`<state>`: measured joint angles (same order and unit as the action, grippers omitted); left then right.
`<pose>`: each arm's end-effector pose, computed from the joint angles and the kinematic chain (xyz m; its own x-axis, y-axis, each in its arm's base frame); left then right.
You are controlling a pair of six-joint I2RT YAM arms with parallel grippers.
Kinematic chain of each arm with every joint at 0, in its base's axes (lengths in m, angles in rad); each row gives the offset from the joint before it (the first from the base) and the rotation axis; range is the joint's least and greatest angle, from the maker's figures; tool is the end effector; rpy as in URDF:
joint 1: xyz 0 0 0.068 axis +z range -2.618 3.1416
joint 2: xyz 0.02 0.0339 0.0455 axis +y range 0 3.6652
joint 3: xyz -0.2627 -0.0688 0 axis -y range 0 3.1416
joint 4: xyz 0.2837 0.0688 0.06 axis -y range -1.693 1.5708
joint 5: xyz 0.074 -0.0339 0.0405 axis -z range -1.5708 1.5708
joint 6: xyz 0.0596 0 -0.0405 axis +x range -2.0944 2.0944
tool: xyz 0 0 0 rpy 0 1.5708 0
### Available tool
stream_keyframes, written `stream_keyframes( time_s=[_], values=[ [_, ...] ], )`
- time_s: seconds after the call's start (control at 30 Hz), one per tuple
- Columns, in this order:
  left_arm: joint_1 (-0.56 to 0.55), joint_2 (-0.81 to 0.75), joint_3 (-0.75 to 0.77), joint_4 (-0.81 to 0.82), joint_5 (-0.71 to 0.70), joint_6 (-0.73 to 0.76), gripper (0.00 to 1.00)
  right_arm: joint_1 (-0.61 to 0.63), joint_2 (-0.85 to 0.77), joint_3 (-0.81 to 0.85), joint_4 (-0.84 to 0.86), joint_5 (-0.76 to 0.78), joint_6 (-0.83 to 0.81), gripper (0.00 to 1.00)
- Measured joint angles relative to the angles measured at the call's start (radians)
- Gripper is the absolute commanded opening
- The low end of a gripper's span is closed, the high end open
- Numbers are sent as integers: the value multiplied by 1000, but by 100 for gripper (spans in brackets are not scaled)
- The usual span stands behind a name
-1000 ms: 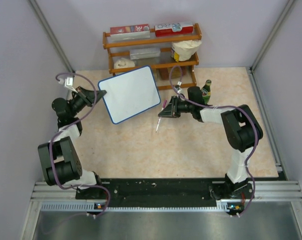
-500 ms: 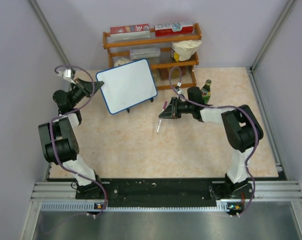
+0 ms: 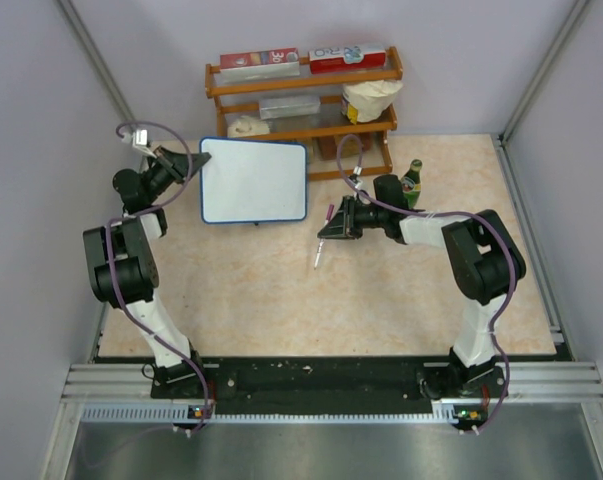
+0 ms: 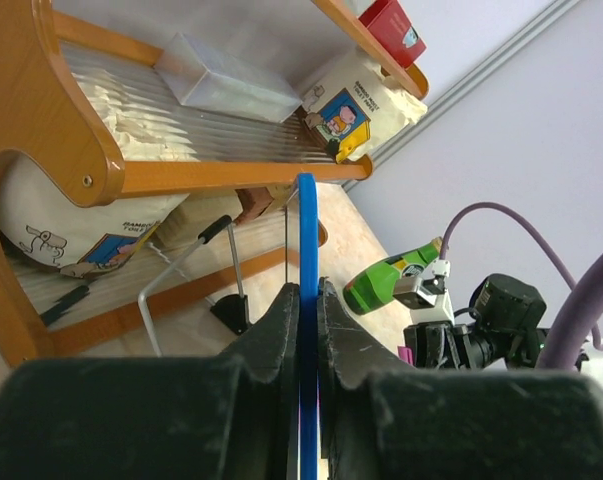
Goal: Write a sentence on the whiteboard
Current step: Put down the whiteboard on the whiteboard stand.
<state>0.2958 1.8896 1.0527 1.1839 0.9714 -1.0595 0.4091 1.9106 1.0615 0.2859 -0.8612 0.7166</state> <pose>0.4334 0.0806 0.2291 -0.3452 -0.6195 -0.7050 0.5667 0.4613 -0.6827 0.3815 0.2147 0.1276 -0.9261 0.0649 -0.3715 -0.3175 0.3978 0.8608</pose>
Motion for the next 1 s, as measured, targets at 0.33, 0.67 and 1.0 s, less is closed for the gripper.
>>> stream_keyframes(
  time_s=[0.33,0.67,1.0],
  values=[
    [-19,12,-29,36,-1,-12,0,0,0,0,-3,1,-3,0],
    [-77,-138,-307,-43,2,14,0,-10,0,13,-24,-11,-38,0],
    [-92,-354,-449,-294,5,169,0,-108,-1,-1,-101,9,-111,0]
  ],
)
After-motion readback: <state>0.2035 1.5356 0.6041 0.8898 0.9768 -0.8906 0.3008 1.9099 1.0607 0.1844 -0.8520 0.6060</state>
